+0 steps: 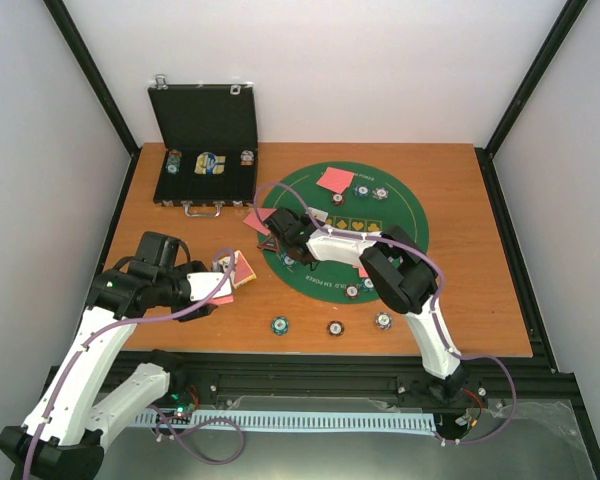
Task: Distribute texas hold em gaming equipment
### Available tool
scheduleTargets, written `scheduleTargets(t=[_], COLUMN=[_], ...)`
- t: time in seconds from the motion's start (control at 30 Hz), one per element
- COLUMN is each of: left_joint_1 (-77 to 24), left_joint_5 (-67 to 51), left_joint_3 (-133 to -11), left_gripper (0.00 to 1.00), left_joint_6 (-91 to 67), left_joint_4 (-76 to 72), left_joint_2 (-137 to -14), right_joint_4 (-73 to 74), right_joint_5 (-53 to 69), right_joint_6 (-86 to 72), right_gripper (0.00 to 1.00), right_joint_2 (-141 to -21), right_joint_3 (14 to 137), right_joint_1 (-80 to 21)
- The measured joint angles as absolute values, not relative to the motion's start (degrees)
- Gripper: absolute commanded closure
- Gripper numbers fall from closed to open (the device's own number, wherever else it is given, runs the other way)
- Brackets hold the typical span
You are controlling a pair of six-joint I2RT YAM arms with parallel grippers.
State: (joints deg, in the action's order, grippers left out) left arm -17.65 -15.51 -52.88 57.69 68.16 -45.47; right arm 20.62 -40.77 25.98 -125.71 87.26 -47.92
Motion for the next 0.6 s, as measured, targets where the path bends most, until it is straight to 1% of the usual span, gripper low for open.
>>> scheduleTargets(t=[0.13, 0.17, 0.2, 0.23, 0.27, 0.3, 0.43, 0.53, 0.6], left_joint_1=[-17.6, -17.6, -17.6, -17.6, -17.6, -17.6, -17.6, -17.6, -17.6], left_joint_5=[-15.6, -15.6, -15.7, -15.7, -15.7, -15.7, -15.9, -16.0, -16.1], left_joint_3=[-52.9, -52.9, -52.9, -52.9, -52.9, -52.9, -52.9, -52.9, -52.9], left_gripper=[0.61, 0.61, 0.61, 0.61, 0.61, 0.61, 0.61, 0.61, 0.61], left_joint_6=[57.7, 57.7, 57.7, 57.7, 57.7, 57.7, 57.7, 57.7, 57.7], left_joint_4=[68.2, 68.2, 68.2, 68.2, 68.2, 68.2, 68.2, 68.2, 68.2], left_joint_2=[-45.5, -45.5, -45.4, -45.4, -45.3, -45.2, -45.0, -44.9, -44.7], right_joint_4=[22.9, 23.4, 24.1, 24.5, 24.7, 25.0, 26.5, 27.2, 26.9], right_joint_5=[-38.7, -38.4, -38.1, -38.0, -37.9, -37.8, -35.9, -32.5, -28.8], right_joint_6=[23.0, 22.3, 21.6, 20.9, 19.9, 19.2, 13.2, 3.4, -4.6], right_gripper=[0.28, 0.24, 0.19, 0.12, 0.02, 0.00, 0.00, 0.00, 0.00], right_joint_2=[-124.9, -124.4, -123.7, -122.7, -121.8, -120.5, -113.4, -105.4, -99.5], right_joint_3=[87.2, 87.2, 87.2, 87.2, 87.2, 87.2, 87.2, 87.1, 86.1], right_joint_1=[-47.9, -47.9, -47.8, -47.7, -47.6, -47.4, -45.8, -41.5, -37.0])
